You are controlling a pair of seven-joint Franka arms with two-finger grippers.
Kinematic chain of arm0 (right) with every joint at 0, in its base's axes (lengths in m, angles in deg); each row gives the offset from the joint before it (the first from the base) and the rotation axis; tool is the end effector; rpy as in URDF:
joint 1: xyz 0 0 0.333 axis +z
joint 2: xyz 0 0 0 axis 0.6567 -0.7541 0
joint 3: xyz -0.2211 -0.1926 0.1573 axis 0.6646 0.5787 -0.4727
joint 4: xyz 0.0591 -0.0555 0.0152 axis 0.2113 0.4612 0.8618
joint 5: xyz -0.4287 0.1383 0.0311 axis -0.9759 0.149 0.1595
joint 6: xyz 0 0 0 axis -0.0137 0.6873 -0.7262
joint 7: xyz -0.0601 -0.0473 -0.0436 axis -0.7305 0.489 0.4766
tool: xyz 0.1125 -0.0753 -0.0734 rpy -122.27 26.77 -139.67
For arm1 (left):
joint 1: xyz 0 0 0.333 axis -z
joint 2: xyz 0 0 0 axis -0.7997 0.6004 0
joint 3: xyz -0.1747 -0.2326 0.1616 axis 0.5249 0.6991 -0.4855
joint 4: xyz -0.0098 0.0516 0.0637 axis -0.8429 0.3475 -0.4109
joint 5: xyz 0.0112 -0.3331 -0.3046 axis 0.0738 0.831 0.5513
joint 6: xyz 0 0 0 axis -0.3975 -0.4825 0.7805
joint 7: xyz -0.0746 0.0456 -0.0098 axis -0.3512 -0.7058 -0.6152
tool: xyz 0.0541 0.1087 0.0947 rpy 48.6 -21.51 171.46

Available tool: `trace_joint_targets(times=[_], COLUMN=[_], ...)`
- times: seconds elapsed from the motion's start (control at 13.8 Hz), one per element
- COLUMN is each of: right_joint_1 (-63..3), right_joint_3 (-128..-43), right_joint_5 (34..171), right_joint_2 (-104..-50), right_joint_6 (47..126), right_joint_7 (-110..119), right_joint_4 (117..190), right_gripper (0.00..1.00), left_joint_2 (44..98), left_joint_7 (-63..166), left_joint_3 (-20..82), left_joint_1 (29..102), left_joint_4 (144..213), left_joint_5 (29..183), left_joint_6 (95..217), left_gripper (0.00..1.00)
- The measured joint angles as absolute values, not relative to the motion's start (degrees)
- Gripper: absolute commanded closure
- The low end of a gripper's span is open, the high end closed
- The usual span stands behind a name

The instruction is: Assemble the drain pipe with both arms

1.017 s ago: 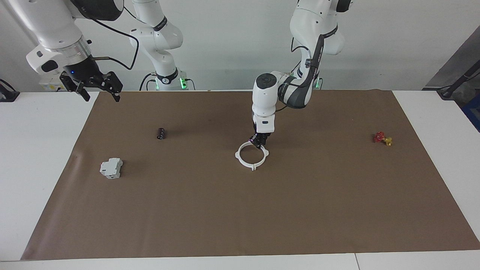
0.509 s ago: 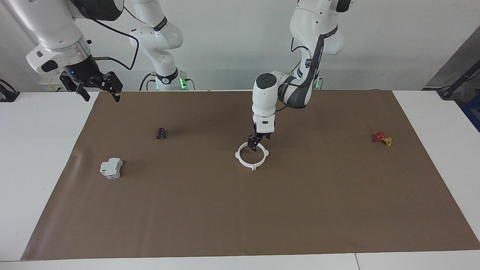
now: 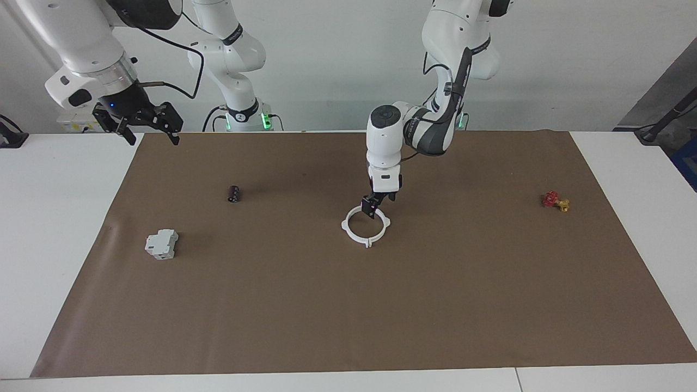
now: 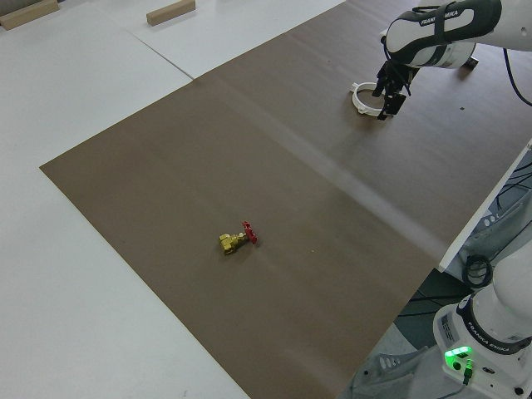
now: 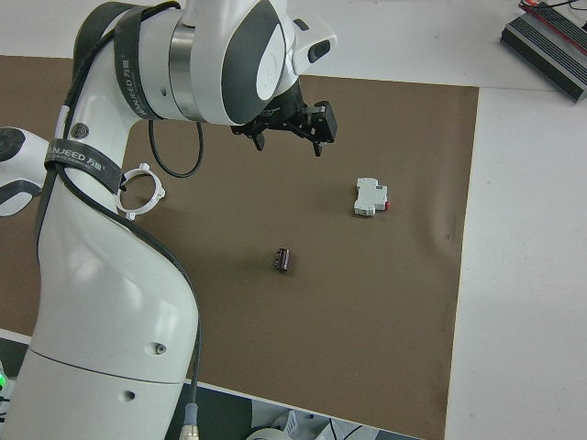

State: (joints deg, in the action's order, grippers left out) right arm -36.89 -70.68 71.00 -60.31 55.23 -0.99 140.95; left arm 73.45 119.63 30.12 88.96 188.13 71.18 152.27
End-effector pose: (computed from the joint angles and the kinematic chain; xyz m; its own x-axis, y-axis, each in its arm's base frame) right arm 0.5943 -0.0353 0.5983 0.9982 -0.0114 -0.0597 -0.0108 -0.9999 0.0088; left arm 0.5079 -0.3854 0.2611 0.7681 0.6275 0.1273 0.6289 -0.7768 0.0344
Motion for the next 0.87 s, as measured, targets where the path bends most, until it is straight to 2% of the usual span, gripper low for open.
trace_joint_targets(times=[0.51, 0.87], right_joint_1=[-36.90, -36.90], right_joint_3=[-70.71, -70.71], right_joint_5=[71.00, 71.00], right_joint_2=[-60.31, -60.31], right_joint_6=[55.23, 55.23], right_joint_7=[-0.97, -0.97], right_joint_4=[140.95, 140.95], right_gripper=[0.00, 0.00], left_joint_2=[58.17, 47.63], left_joint_7=[102.47, 81.88], left_joint_3=[28.94, 28.18], left_joint_1=[84.51, 75.40], left_joint_4=[183.68, 178.03], left_joint_5=[71.04, 71.29], left_joint_6=[129.90, 112.81], left_gripper=[0.00, 0.00])
